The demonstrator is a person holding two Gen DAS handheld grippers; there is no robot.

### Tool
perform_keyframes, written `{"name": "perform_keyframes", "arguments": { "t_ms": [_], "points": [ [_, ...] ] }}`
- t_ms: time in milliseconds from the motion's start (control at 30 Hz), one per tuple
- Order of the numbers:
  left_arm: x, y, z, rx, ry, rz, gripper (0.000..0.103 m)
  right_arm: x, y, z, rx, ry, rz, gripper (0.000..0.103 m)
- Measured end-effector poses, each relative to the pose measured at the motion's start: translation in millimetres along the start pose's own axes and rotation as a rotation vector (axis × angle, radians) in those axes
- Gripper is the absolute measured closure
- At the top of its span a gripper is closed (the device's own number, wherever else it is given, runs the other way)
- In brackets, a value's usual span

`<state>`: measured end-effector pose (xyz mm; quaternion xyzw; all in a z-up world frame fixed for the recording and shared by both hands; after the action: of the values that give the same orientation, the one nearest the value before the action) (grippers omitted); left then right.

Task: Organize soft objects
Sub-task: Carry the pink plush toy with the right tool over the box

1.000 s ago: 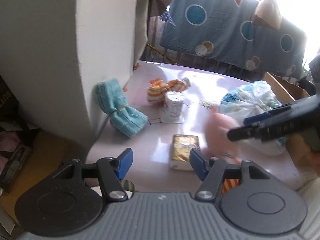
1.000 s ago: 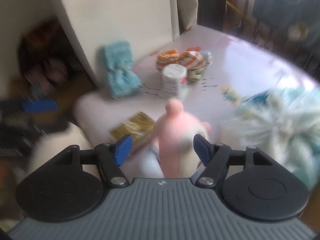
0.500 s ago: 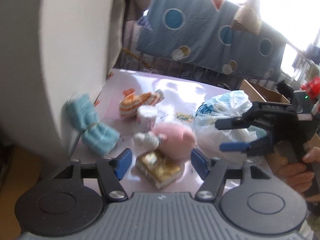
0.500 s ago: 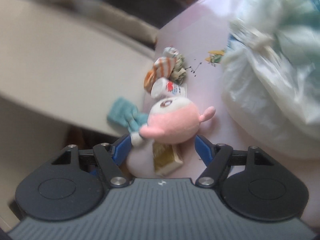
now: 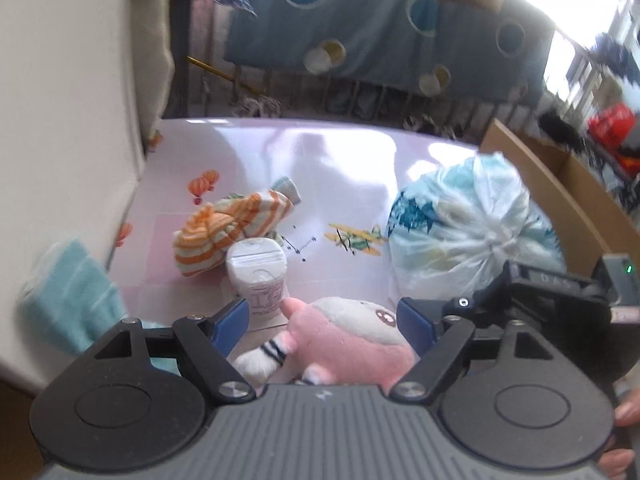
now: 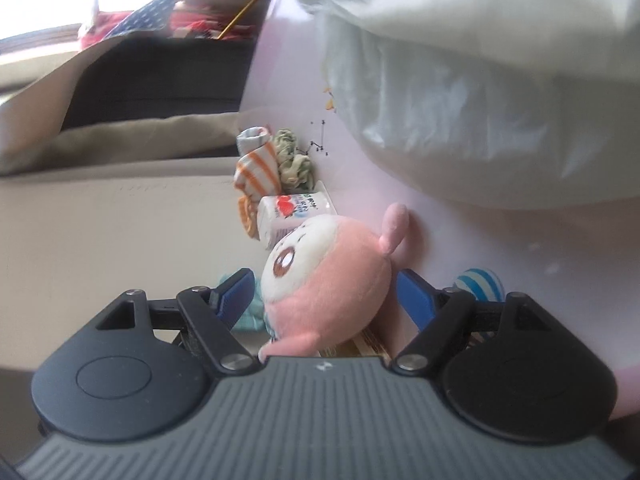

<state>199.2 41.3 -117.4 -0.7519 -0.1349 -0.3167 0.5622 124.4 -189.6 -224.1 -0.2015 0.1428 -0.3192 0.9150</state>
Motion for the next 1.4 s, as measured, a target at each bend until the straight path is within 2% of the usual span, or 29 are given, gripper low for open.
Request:
{"name": "perform_keyframes", "arguments": {
  "t_ms": [67,133,300,400,567,600,833,1033,1267,1400],
  "points": [
    [0,11,2,0.002,0.01,0.021,0.019,3,7,-3,-0.04,0.003,-0.005,0.024],
    [0,19,6,-0.01,-0.021,0.049,0.019,7,13,-4,-0.05,0.003,-0.012,0.026],
    [0,34,22,-0.108,-0.183,0.121,0.018,15,18,-1,-0.049,0.016,-0.024,0.027],
    [-4,42,29,-0.139,-0.254,0.165,0.021,14,21,-1,-0.062,0.009,-0.019,0.029],
    [-6,38,23,-0.222,-0.316,0.189,0.025,12,27,-3,-0.016,0.051,0.005,0.037],
    [-6,36,21,-0.218,-0.315,0.188,0.025,12,26,-1,-0.017,0.038,0.002,0.038],
    [-5,18,10,-0.199,-0.314,0.165,0.025,8,14,9,0.006,0.004,-0.005,0.042],
    [4,-23,-5,-0.195,-0.289,0.107,0.025,0,-11,33,0.057,-0.066,-0.005,0.043],
    [27,-84,-45,-0.205,-0.214,0.003,0.025,-7,-66,83,0.144,-0.202,-0.032,0.044],
    [47,-110,-85,-0.254,-0.165,-0.051,0.025,3,-116,108,0.178,-0.283,-0.065,0.044]
  ]
}}
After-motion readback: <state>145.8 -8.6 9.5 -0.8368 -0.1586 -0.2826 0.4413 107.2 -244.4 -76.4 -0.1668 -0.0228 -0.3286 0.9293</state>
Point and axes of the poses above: each gripper's, at about its wrist camera, not at the fingertips, and y roughly the way its jaws point, z to its left, x to its top, the point moved 9 cm from there along y, roughly the way its jaws point, and after that the axes turned 1 degree about x, right-handed, at the moved point
